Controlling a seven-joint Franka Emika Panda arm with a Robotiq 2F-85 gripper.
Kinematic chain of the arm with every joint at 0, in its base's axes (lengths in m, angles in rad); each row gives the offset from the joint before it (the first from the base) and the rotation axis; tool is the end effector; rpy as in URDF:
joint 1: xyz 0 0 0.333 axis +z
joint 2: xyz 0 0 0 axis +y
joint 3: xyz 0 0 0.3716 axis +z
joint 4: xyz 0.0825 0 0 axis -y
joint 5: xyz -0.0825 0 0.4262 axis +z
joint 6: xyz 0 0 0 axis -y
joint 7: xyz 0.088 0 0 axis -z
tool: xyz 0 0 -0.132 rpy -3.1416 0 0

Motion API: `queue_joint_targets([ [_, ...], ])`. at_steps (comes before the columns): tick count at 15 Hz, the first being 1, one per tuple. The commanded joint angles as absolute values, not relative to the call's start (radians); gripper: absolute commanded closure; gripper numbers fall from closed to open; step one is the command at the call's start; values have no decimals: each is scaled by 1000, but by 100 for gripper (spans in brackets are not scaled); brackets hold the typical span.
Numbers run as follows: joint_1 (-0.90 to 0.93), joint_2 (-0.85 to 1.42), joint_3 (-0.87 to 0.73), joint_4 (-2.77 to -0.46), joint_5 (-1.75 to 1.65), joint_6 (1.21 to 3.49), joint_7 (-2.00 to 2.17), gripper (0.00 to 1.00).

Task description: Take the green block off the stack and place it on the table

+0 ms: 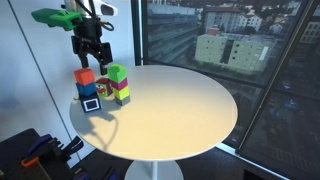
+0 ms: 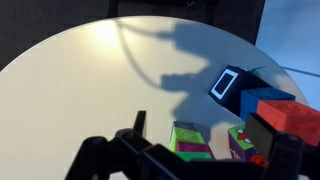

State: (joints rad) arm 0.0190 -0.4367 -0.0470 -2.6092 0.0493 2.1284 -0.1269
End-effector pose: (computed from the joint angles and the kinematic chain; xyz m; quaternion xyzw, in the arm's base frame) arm 0.3977 -0.0074 0.3956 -0.9985 -0.0383 0.0200 0.0321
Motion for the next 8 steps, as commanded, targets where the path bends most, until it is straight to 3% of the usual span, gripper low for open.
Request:
queue_joint_targets([
  [1, 10, -364, -26, -2553, 50, 2172, -54, 0],
  [8, 9, -277, -13, -2490, 54, 2247, 24, 0],
])
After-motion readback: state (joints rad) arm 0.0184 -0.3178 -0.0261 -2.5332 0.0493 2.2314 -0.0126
